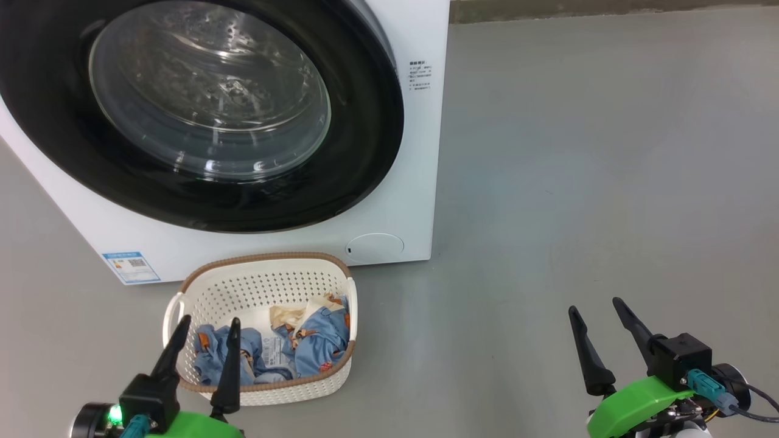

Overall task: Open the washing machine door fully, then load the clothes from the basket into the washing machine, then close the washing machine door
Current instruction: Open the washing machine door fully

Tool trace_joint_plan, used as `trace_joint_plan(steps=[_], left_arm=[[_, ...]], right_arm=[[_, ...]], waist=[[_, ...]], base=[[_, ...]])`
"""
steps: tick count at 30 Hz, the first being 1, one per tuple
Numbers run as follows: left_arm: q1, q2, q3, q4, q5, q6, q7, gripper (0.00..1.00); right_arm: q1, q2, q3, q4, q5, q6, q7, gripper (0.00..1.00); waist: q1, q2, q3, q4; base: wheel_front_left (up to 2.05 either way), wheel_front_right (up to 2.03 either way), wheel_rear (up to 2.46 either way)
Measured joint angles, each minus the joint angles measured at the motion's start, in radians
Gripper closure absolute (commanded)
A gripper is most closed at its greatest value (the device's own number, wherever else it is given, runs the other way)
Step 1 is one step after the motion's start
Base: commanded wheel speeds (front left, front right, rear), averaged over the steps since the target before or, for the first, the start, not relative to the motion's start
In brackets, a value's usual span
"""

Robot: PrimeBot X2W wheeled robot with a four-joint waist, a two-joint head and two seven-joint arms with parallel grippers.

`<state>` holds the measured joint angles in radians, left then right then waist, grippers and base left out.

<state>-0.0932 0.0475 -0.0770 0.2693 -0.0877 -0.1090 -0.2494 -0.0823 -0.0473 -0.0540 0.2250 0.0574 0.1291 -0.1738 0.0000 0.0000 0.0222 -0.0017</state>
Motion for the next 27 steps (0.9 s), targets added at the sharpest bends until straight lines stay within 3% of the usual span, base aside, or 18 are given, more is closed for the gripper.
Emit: trace_joint_plan(steps=[16,17,18,27], left_arm=[[0.000,0.000,0.002,-0.003,0.000,0.000,0.000,0.00],[0.000,0.000,0.002,-0.003,0.000,0.000,0.000,0.00],[0.000,0.000,0.002,-0.003,0.000,0.000,0.000,0.00],[0.000,-0.001,0.005,-0.003,0.000,0.000,0.000,0.00]], right_arm=[[0.000,0.000,0.000,0.001,0.000,0.000,-0.002,0.00],[0.000,0.000,0.000,0.001,0.001,0.000,-0.001,0.35],[0.000,0.000,0.004,0.002,0.008,0.000,-0.001,1.00],[-0.002,0.000,0.008,0.001,0.015,0.000,-0.001,1.00]], waist=[[0.0000,0.0000,-0.005,0.000],[0.0000,0.0000,-0.005,0.000],[0.0000,0.0000,-0.005,0.000],[0.0000,0.0000,0.006,0.002]], base=[[0.00,0.00,0.00],[0.00,0.00,0.00],[0.00,0.00,0.00],[0.00,0.00,0.00]])
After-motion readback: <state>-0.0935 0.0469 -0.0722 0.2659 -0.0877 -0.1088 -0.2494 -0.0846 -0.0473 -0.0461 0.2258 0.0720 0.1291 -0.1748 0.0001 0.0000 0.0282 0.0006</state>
